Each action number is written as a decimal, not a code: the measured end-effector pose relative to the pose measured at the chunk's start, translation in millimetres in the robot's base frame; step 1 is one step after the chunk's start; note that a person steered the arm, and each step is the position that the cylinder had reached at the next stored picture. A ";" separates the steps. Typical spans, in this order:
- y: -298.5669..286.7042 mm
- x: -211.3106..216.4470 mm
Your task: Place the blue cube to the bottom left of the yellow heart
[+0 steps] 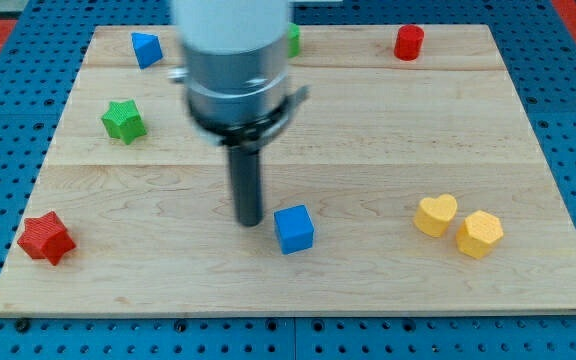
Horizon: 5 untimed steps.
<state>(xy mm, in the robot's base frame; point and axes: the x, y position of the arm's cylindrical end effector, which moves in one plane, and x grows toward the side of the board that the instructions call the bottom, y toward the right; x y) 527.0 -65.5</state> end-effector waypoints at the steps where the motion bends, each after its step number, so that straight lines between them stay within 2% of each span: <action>1: 4.0 17.9; 2: 78.7 -14.6; 3: 120.1 -18.7; 4: 40.7 7.3; 5: 100.5 20.2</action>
<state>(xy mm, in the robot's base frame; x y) 547.3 35.0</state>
